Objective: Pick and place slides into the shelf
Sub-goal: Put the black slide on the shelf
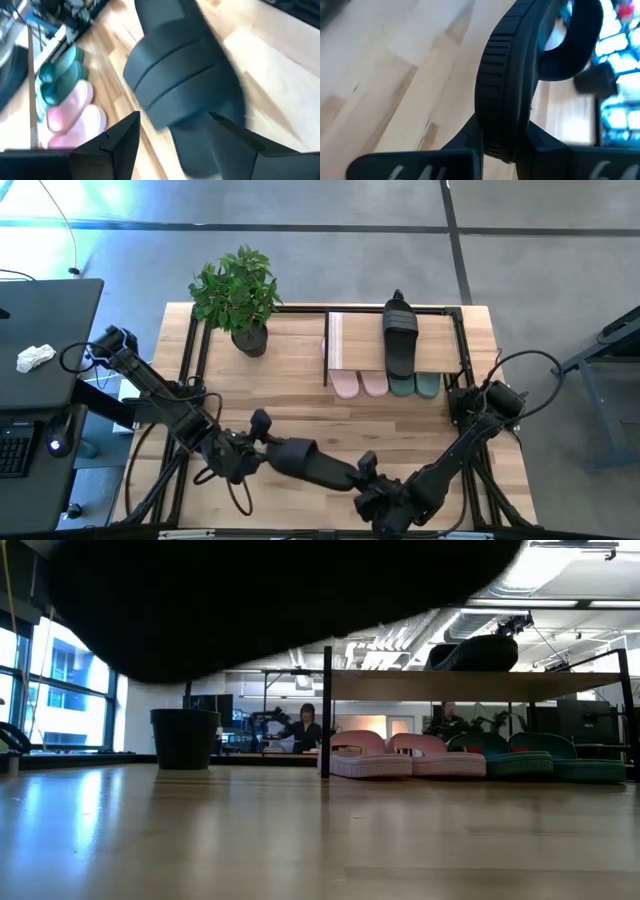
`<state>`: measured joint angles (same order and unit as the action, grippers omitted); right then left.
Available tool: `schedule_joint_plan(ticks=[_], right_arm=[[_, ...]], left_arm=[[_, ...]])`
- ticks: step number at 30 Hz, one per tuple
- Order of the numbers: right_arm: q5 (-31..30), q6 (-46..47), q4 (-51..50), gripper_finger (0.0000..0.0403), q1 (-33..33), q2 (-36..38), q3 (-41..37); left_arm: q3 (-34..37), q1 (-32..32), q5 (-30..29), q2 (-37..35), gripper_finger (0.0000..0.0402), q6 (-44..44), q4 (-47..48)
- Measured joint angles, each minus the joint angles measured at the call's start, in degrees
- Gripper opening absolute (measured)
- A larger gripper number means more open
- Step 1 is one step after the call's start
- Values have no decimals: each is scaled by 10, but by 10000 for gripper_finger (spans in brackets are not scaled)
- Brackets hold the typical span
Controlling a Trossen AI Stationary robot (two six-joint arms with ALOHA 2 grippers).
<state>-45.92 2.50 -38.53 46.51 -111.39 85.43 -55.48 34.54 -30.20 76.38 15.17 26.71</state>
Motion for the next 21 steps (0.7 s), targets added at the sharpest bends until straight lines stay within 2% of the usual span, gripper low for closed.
schedule_joint_plan(ticks=[5,12,16,21], right_arm=[[-14,116,-80,35,12,-1,0],[-110,240,-180,35,30,0,11],[-149,315,-267,35,28,1,49],[-169,402,-409,34,11,2,102]], left_arm=[[0,1,27,-14,208,-70,48],[0,5,71,-8,189,-166,128],[0,26,73,-7,179,-186,140],[0,54,65,-6,170,-186,133]])
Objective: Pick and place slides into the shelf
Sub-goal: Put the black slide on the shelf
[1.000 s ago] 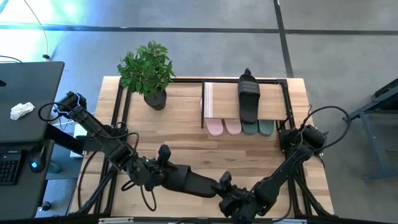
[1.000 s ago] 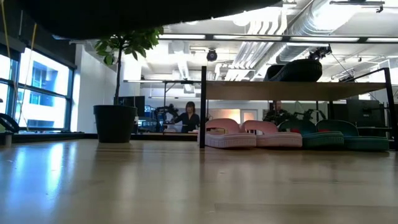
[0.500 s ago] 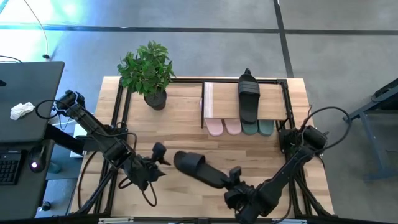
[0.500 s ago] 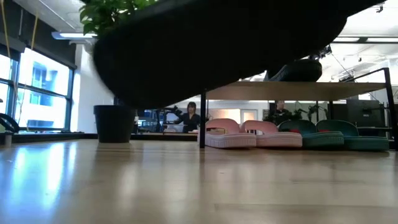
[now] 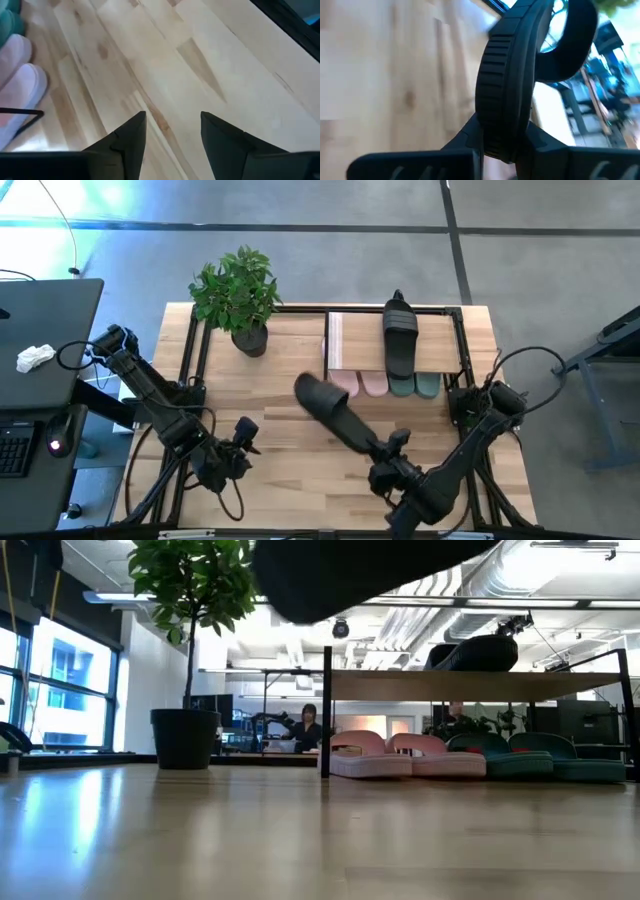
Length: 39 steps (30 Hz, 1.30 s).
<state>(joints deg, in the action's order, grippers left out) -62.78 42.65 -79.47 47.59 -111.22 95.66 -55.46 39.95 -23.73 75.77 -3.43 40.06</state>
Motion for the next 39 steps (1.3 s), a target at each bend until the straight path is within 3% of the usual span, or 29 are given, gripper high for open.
schedule_joint_plan(ticks=[4,20,25,29,39], right_arm=[[15,82,-110,34,-35,1,36],[62,12,-105,32,-232,23,63],[65,-16,-105,32,-272,23,63],[102,-7,-105,32,-299,23,63],[101,-1,-106,32,-332,23,63]], left_arm=[[0,18,-31,0,170,2,0],[0,24,-77,38,170,45,8],[0,24,-88,54,170,55,5],[0,24,-101,59,168,66,4],[0,24,-123,59,166,66,5]])
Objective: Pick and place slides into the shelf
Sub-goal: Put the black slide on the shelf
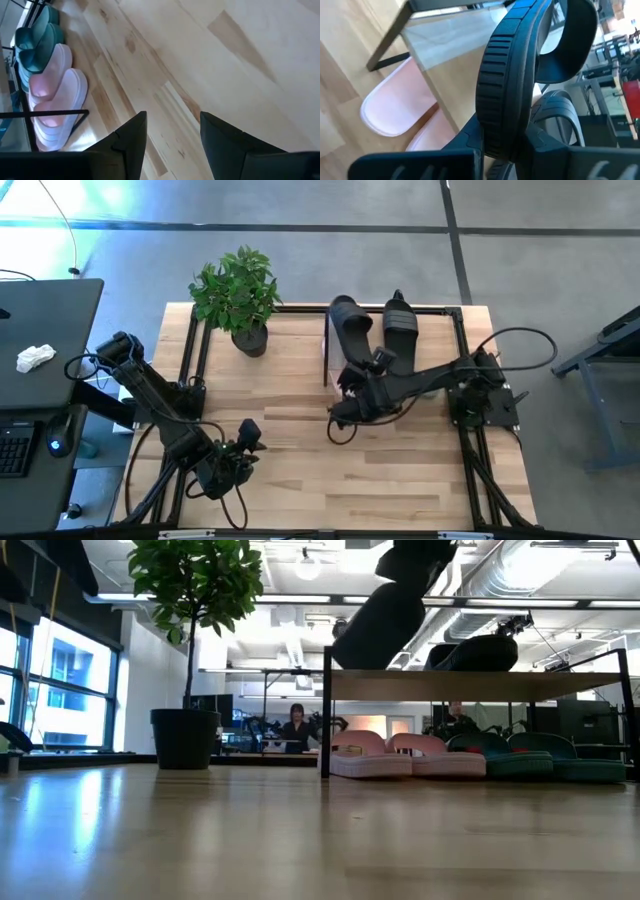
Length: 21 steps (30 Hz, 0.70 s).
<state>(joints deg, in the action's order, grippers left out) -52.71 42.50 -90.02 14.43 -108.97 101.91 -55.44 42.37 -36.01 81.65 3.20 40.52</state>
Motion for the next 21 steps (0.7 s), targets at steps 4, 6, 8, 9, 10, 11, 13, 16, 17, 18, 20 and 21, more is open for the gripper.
schedule_joint_plan(ticks=[4,6,8,9,10,11,13,16,17,18,20,21], right_arm=[[10,0,0,32,-19,0,0],[20,-4,0,32,-29,0,0],[37,-6,0,32,-40,0,0],[39,-6,0,32,-44,0,0],[42,-8,0,32,-48,0,0],[46,-13,0,32,-51,0,0],[49,-22,0,32,-55,0,0],[63,-25,1,32,-59,0,0],[66,-26,1,32,-59,0,0],[67,-26,1,35,-59,0,0],[70,-30,1,50,-59,0,0],[72,-35,3,58,-59,0,0]], left_arm=[[0,0,-7,0,166,0,0],[0,0,-7,0,166,0,0],[0,0,-7,0,166,0,0],[0,0,-7,0,166,0,0],[0,0,-8,0,166,0,0],[0,0,-10,0,166,0,0],[0,0,-11,0,166,1,0],[0,0,-11,0,166,2,0],[0,0,-11,0,166,2,0],[0,0,-11,0,166,2,0],[0,0,-12,0,166,2,0],[0,0,-12,0,166,2,0]])
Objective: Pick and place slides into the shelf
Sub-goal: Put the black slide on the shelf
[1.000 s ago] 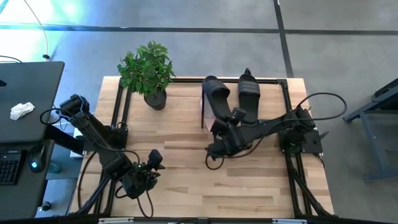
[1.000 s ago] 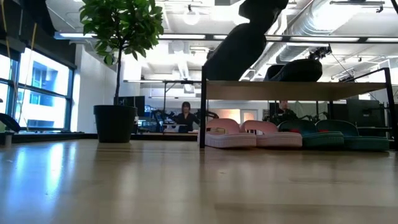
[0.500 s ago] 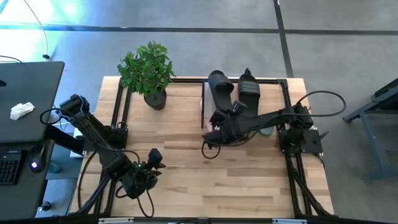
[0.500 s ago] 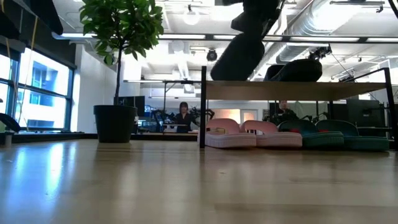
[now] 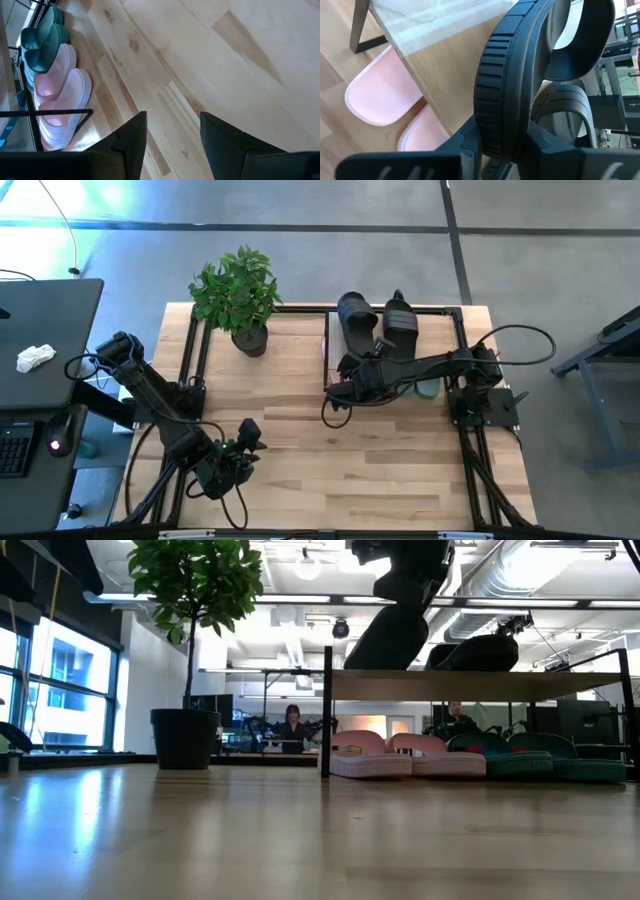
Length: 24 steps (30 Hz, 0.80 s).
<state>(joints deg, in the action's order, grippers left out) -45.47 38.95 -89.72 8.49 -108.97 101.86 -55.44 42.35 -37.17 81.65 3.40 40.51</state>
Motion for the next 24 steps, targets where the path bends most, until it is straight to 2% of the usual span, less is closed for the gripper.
schedule_joint_plan(ticks=[13,24], right_arm=[[64,-106,89,77,0,0,0],[103,-125,131,175,1,0,0]], left_arm=[[0,0,0,0,166,0,0],[0,0,0,0,166,0,0]])
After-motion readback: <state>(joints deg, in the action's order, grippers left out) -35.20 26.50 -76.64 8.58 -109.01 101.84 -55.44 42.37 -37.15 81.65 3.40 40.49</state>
